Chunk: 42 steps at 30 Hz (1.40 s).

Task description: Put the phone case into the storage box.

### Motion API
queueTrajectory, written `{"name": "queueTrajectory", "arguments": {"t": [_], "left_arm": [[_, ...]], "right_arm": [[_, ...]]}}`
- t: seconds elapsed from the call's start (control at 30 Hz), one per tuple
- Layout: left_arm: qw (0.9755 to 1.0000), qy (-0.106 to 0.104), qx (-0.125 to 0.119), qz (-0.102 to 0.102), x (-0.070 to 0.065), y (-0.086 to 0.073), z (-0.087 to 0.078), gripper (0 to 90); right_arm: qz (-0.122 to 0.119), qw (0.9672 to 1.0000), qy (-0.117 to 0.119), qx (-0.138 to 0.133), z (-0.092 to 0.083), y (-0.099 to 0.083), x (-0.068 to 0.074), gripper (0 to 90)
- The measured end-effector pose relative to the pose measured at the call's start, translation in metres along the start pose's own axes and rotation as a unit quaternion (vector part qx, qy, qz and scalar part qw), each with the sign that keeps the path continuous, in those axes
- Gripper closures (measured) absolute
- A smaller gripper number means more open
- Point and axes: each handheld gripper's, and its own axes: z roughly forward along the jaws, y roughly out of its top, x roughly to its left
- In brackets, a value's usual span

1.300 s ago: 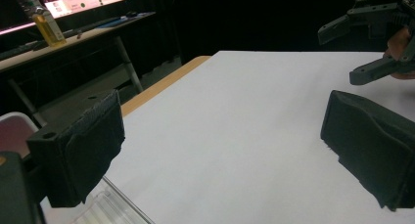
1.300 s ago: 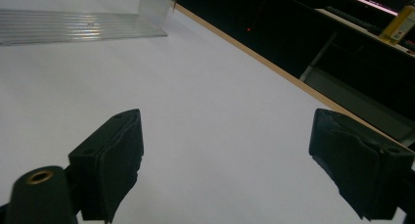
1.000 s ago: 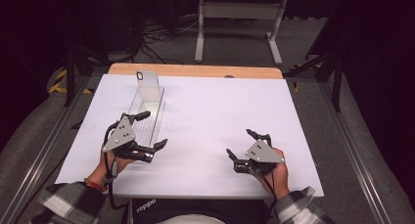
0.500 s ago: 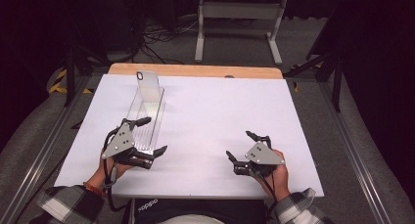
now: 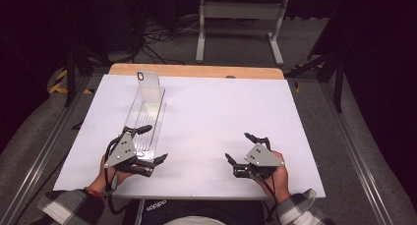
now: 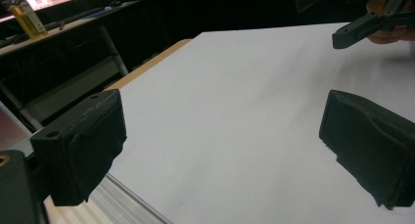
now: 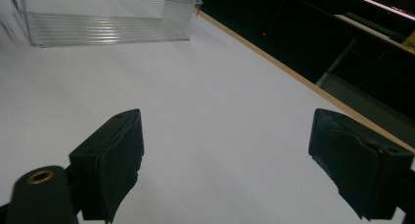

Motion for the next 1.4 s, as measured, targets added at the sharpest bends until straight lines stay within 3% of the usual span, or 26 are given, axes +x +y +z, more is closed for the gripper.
{"name": "queueTrajectory", "arguments": {"t": [0.3,0.6,0.83,1.03,1.07,1.4], "left_arm": [[0.9996,-0.019,0.011,-0.019,-0.004,-0.012,-0.005,5.8],[0.9993,-0.022,0.031,-0.004,-0.01,-0.021,-0.003,6.7],[0.9985,-0.031,0.044,-0.006,-0.014,-0.026,0.001,6.6],[0.9987,-0.029,0.039,-0.017,-0.014,-0.025,0.001,6.6],[0.9988,-0.027,0.04,-0.011,-0.013,-0.025,0.0,6.6],[0.9991,-0.029,0.026,-0.016,-0.013,-0.023,-0.002,6.6]], "right_arm": [[-0.002,1.0,0.006,-0.001,0.0,0.0,0.002,13.6],[-0.006,0.9999,0.012,-0.002,0.0,0.0,0.002,13.6],[-0.011,0.9998,0.018,0.001,0.001,0.0,0.003,13.6],[-0.012,0.9997,0.022,0.001,-0.001,-0.001,0.003,13.6],[-0.014,0.9997,0.022,0.0,-0.001,-0.001,0.003,13.6],[-0.015,0.9997,0.02,0.0,0.0,0.0,0.004,13.6]]}}
